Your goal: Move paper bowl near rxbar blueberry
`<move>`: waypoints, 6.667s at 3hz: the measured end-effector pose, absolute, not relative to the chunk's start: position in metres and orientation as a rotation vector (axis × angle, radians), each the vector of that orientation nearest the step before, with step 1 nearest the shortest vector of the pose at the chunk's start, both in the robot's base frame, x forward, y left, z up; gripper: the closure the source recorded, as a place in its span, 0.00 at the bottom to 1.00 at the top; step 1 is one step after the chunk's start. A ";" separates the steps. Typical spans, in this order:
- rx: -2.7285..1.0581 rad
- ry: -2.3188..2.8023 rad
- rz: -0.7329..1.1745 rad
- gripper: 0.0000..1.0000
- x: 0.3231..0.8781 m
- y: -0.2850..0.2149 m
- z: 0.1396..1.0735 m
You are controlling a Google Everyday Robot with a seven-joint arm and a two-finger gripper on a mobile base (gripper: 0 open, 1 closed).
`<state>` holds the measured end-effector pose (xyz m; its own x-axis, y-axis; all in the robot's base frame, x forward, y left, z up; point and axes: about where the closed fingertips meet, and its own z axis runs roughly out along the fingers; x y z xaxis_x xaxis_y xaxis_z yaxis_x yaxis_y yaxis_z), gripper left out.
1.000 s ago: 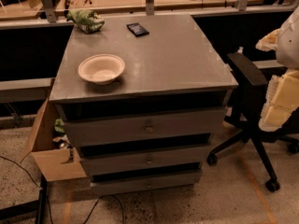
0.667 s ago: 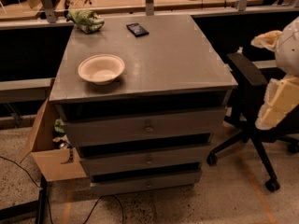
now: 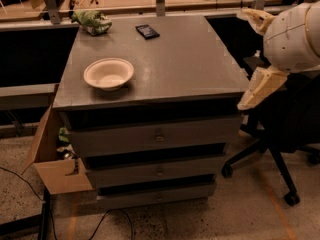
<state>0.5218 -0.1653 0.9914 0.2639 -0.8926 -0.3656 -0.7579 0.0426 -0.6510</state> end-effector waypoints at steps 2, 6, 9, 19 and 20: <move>-1.838 1.111 -0.209 0.00 0.568 -0.060 0.991; -1.831 0.864 -0.388 0.24 0.601 -0.010 0.970; -1.896 0.700 -0.174 0.19 0.636 0.066 0.915; -1.875 0.549 -0.051 1.00 0.676 0.128 0.894; -1.815 0.611 -0.163 1.00 0.695 0.095 0.911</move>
Offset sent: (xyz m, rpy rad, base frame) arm 0.0833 0.1592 -0.0131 -0.0930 -0.2304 0.3217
